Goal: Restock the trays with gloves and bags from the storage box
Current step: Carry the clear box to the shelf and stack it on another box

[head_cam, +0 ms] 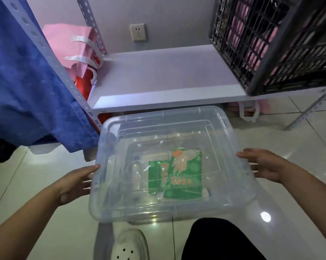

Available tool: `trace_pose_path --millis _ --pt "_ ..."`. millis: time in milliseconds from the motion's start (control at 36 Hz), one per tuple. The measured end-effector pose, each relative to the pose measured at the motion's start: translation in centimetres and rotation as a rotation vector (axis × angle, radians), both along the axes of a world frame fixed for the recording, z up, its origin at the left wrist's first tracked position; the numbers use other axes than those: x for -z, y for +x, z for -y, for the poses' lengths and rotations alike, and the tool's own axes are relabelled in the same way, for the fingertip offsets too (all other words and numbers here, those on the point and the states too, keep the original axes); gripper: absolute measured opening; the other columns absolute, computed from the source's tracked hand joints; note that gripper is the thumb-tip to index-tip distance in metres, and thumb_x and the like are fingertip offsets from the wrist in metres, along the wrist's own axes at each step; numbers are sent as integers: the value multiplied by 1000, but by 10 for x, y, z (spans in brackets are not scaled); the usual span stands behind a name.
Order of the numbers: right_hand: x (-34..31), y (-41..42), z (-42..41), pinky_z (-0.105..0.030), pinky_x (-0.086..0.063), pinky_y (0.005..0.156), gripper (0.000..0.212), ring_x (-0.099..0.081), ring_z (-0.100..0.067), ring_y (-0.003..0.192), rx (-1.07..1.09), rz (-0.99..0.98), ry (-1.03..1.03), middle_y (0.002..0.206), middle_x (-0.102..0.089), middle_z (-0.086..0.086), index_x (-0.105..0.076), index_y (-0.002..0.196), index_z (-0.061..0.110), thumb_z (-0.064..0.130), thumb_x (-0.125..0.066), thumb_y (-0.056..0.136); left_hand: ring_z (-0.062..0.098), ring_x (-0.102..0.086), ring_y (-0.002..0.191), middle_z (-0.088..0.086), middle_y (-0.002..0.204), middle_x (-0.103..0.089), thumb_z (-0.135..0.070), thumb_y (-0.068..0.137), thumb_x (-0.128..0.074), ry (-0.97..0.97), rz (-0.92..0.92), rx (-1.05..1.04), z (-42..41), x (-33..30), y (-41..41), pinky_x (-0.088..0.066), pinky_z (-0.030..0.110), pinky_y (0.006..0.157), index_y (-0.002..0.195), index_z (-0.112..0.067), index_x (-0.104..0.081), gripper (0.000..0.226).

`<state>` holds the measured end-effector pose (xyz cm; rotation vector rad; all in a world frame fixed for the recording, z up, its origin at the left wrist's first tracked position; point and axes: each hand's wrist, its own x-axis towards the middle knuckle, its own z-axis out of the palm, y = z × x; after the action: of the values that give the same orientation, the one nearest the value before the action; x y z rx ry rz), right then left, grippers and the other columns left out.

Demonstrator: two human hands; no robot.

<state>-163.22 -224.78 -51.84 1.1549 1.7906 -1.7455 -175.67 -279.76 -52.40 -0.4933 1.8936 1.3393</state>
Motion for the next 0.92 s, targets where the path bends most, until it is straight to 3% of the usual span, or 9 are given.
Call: trace_pose_path --millis 83,194,333,417,500,639,694,778,917 --pt "-8 -12 -6 -38 -51 80 49 -65 -27 89 -91 33 131 108 -71 -9 -67 98 14 24 -87 54 25 -75 94 12 113 -75 -38 64 -85 -29 -78 -26 0 -10 -11 -58 37 75 112 -10 -73 57" --pt "-13 -28 -3 -42 -54 85 41 -66 -30 85 -162 -3 333 97 -73 -13 -71 102 11 15 -88 64 28 -73 93 10 106 -75 -27 71 -86 -177 -136 39 -21 -26 -16 -60 31 65 113 -9 -67 49" --pt "-12 -36 13 -48 -58 85 47 -67 -38 89 -38 -30 393 102 -69 -20 -68 107 1 4 -87 64 36 -66 97 17 117 -64 -18 82 -80 -383 -187 -51 -50 -27 -10 -56 43 76 125 -3 -60 50" --pt "-12 -34 25 -37 -56 71 42 -66 -30 75 -62 -72 637 88 -69 -11 -72 103 6 13 -88 66 35 -67 91 16 109 -66 -18 83 -79 -522 -291 -9 -59 -27 -8 -57 42 73 123 -3 -63 45" --pt "-17 -31 36 -26 -40 55 25 -57 -20 61 -120 -92 819 73 -65 -5 -75 90 11 21 -84 69 31 -67 83 11 97 -66 -21 84 -78 -629 -376 33 -63 -26 -7 -58 44 74 117 -6 -66 39" --pt "-22 -23 34 -28 -43 59 40 -61 -21 68 -110 -117 751 89 -70 -7 -73 107 13 26 -84 71 27 -66 82 9 105 -66 -20 81 -80 -429 -327 -28 -49 -28 -8 -55 33 59 122 -11 -65 44" --pt "-20 -11 32 -35 -52 74 55 -64 -25 83 -59 -163 657 107 -71 -9 -68 119 11 27 -86 70 26 -67 88 8 112 -66 -21 82 -80 -315 -263 -44 -43 -30 -5 -56 34 59 125 -17 -63 46" --pt "-17 19 33 -44 -53 91 67 -65 -28 99 12 -192 526 115 -68 -10 -64 126 8 31 -87 68 27 -66 99 3 115 -66 -27 85 -76 -177 -143 -28 -30 -37 8 -56 40 64 125 -29 -60 43" --pt "-7 79 42 -41 -49 84 42 -61 -23 97 128 -135 199 112 -68 -10 -69 115 11 23 -81 76 30 -71 102 5 115 -74 -27 86 -72 -11 -112 -96 -12 -23 59 -59 43 73 123 -26 -66 37"
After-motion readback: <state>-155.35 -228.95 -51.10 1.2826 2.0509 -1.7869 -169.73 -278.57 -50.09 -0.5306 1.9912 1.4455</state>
